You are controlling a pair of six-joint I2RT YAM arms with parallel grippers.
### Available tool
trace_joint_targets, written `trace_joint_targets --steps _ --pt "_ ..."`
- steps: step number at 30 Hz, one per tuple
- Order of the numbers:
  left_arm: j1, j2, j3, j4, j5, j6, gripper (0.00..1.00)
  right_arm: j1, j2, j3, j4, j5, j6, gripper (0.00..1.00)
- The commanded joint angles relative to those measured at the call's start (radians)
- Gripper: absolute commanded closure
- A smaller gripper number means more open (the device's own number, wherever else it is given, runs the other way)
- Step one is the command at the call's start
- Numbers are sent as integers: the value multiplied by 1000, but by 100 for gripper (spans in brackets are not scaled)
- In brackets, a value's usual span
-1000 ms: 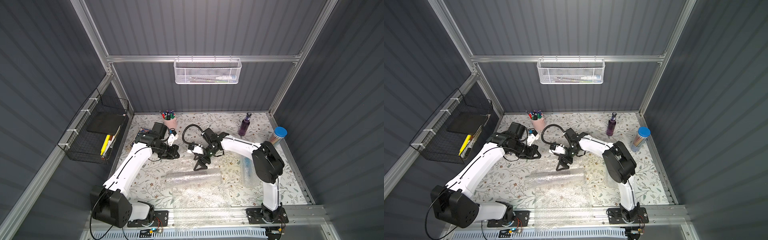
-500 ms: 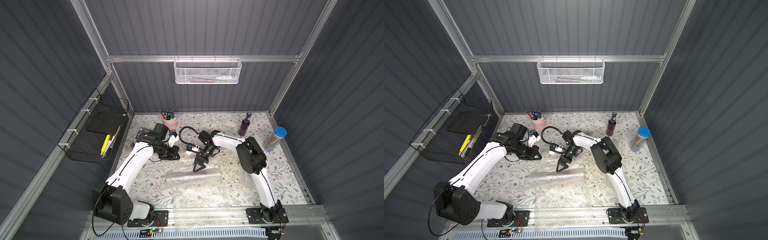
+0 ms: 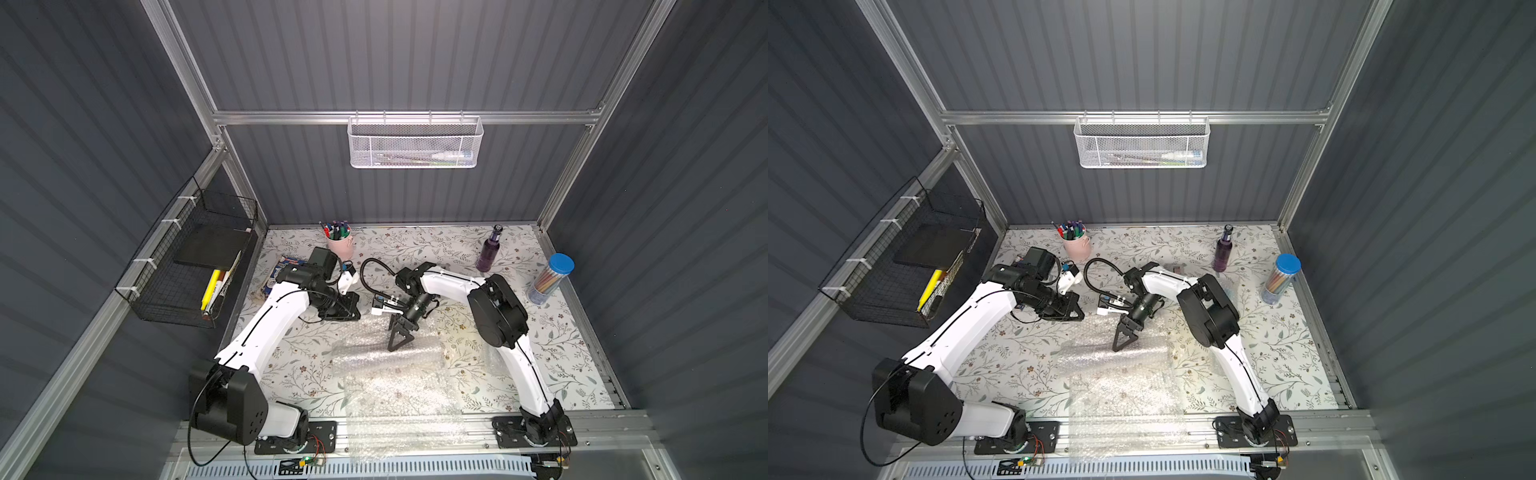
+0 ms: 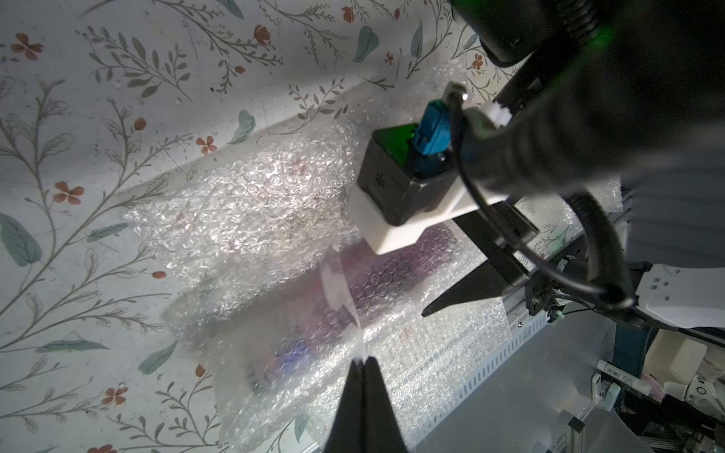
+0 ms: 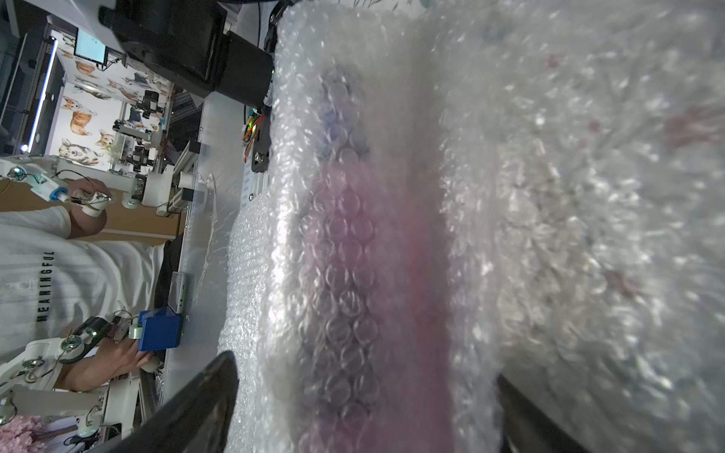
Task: Wrap wine bottles in bubble wrap
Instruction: Adjust the bubble wrap on the bubble wrap.
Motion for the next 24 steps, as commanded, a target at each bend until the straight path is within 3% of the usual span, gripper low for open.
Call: trace_joint_targets --steps 1,9,24 --pt "10 10 -3 -24 14 27 100 11 -73 -56 48 0 -7 13" --pt "15 0 2 -31 14 23 100 36 -218 -220 264 124 68 20" --pt "30 -3 -9 -38 14 27 100 106 -321 -345 385 311 96 23"
